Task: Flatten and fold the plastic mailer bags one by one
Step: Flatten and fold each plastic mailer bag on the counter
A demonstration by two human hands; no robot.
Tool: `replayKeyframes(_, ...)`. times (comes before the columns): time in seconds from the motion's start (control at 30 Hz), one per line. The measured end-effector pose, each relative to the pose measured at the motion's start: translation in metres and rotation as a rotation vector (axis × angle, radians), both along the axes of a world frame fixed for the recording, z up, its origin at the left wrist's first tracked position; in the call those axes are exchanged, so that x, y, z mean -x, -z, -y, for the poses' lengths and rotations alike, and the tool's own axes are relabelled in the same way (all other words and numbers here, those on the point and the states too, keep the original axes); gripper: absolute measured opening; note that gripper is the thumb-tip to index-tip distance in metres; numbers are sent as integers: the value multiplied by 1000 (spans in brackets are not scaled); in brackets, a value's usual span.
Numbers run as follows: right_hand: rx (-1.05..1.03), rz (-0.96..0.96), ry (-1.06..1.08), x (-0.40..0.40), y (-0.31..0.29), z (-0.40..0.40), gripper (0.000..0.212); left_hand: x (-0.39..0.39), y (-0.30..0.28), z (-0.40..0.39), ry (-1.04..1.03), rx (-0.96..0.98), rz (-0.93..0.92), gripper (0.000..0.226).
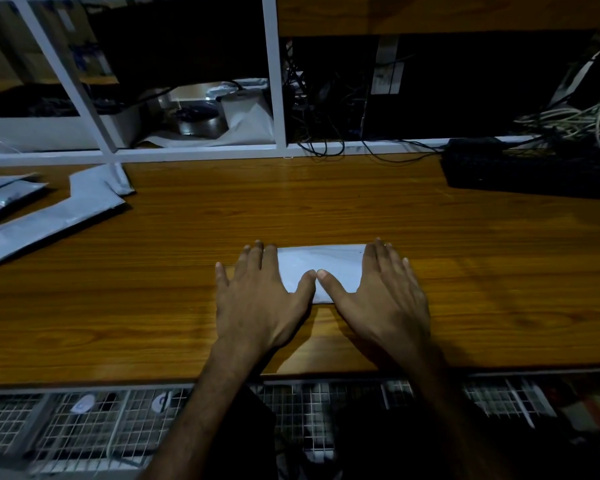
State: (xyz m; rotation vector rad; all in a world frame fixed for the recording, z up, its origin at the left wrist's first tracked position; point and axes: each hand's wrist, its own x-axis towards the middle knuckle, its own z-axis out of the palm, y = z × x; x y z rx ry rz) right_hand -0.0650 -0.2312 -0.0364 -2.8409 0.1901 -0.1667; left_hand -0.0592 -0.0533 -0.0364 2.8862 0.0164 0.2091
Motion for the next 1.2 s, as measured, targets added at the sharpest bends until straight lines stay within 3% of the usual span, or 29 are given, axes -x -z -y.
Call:
replayKeyframes(0.33,30,-24,-51,2,1,24,98,7,0,-30,17,7,-67,104)
replayKeyframes(0.7,68,-7,-90,10,3,51,62,23,-1,-59,32,-63,-120,71)
replayKeyframes(1.03,20,1,-51,16,-2,66,56,30,-4,-73,38,9,-67,60)
replayKeyframes(1.2,-70,89,-24,15,-14,54,52,28,-16,-57,29,104,13,64)
